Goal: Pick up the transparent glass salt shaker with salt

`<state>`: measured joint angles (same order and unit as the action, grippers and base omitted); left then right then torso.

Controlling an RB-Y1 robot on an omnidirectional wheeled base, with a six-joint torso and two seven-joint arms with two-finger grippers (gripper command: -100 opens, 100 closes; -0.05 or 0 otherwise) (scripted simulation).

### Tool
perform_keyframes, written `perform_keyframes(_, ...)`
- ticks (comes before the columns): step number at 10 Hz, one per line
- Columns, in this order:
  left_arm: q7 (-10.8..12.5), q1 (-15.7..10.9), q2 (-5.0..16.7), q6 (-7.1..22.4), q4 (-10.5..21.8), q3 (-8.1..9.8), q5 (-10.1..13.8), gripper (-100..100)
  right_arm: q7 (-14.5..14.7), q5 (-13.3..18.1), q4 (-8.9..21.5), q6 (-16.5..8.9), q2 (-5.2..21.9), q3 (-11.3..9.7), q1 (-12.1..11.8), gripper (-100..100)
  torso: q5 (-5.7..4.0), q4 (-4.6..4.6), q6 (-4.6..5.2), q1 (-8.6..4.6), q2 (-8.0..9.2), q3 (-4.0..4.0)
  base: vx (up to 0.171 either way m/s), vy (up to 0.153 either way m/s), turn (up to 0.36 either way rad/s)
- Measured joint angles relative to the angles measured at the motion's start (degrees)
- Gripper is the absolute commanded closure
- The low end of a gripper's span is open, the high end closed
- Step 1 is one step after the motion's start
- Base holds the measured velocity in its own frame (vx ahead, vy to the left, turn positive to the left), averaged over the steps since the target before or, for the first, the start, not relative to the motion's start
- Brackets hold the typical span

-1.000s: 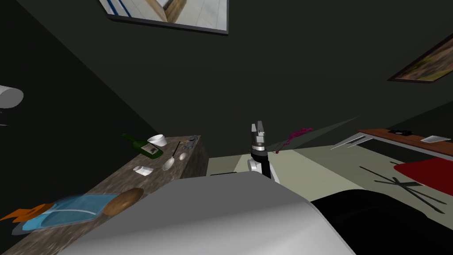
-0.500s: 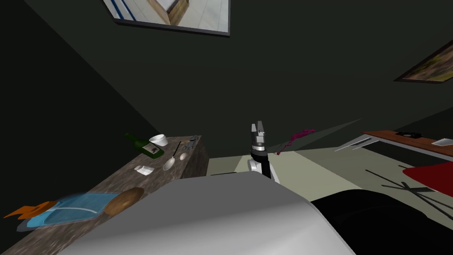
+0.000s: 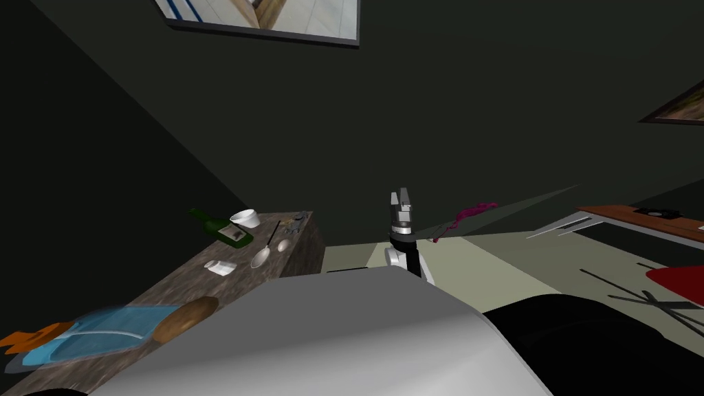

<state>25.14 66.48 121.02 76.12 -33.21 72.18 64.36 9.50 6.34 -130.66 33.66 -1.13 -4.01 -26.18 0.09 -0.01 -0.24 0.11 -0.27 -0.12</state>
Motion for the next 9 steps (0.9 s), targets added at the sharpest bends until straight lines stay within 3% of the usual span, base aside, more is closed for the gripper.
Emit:
perform_keyframes(1,-0.1,-0.9,0.3,-0.1,0.6,0.01,0.2,-100,0.0,0.0,0.0,0.0,0.0,0.0,0.0,0,0.0,0.0,0.01,-0.01,0.01,0.0,0.089,-0.019,0.203)
perform_keyframes(2,-2.0,-1.9,-0.7,-0.7,2.6,-1.53,-0.5,-100,0.0,0.0,0.0,0.0,0.0,0.0,0.0,0,0.02,0.0,-0.12,-0.04,-0.18,-0.07,0.131,-0.036,0.123)
perform_keyframes(3,-3.6,-4.0,-2.4,-0.3,1.7,-3.14,-2.6,-100,0.0,0.0,0.0,0.0,0.0,0.0,0.0,0,-0.01,-0.08,-0.01,-0.1,-0.34,-0.19,0.078,-0.015,-0.018)
perform_keyframes(4,-4.7,-5.4,-2.6,-0.3,2.3,-3.9,-3.9,-100,0.0,0.0,0.0,0.0,0.0,0.0,0.0,0,-0.02,-0.09,0.04,-0.07,-0.32,-0.2,0.021,0.0,-0.022)
perform_keyframes(5,-4.7,-7.5,-3.3,0.0,1.0,-4.07,-5.4,-100,0.0,0.0,0.0,0.0,0.0,0.0,0.0,0,-0.01,-0.06,0.03,-0.04,-0.17,-0.12,-0.009,0.001,0.0)
perform_keyframes(6,-4.5,-9.0,-3.3,0.0,0.9,-4.19,-5.4,-100,0.0,0.0,0.0,0.0,0.0,0.0,0.0,0,0.0,-0.03,0.02,-0.03,-0.05,-0.04,-0.013,0.0,0.004)
perform_keyframes(8,-5.6,-11.2,-1.9,-0.9,3.7,-4.24,-4.2,-100,0.0,0.0,0.0,0.0,0.0,0.0,0.0,0,0.0,0.0,0.02,-0.02,0.01,0.0,-0.004,0.001,0.0)
perform_keyframes(9,-5.3,-12.5,-2.5,-0.5,2.4,-4.18,-5.0,-100,0.0,0.0,0.0,0.0,0.0,0.0,0.0,0,0.01,0.0,0.01,-0.01,0.01,0.0,0.1,-0.023,0.174)
